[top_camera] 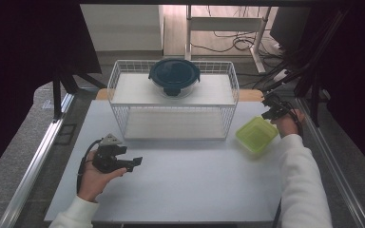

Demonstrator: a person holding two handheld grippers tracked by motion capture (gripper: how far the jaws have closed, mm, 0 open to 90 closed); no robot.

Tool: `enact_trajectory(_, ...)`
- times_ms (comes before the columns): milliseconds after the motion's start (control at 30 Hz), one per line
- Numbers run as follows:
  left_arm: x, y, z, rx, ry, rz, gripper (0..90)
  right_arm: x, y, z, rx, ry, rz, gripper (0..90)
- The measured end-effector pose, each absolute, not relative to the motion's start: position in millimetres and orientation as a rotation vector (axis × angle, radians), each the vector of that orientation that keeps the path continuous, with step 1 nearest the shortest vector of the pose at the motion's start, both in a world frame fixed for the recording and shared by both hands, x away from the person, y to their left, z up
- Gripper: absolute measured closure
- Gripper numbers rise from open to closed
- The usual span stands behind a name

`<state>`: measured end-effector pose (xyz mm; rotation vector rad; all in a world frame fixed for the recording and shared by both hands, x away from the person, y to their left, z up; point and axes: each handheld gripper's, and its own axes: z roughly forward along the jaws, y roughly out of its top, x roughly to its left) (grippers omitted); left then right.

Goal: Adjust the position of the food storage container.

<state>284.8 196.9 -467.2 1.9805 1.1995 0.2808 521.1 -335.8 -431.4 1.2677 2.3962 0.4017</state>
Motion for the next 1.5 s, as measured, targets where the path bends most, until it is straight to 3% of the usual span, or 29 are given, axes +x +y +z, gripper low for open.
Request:
enact_trajectory(600,286.0,204.1,-472.4,1.963,1.232,0.265,23.1,552.7,-344.7,-453.2,1.22,2.522,0.325,88.7)
enact_trajectory(1500,283.8,200.4,-469.1,1.965,1.19,0.229,23.5,471.9,-314.9,-457.5,1.237,2.665,0.41,88.7)
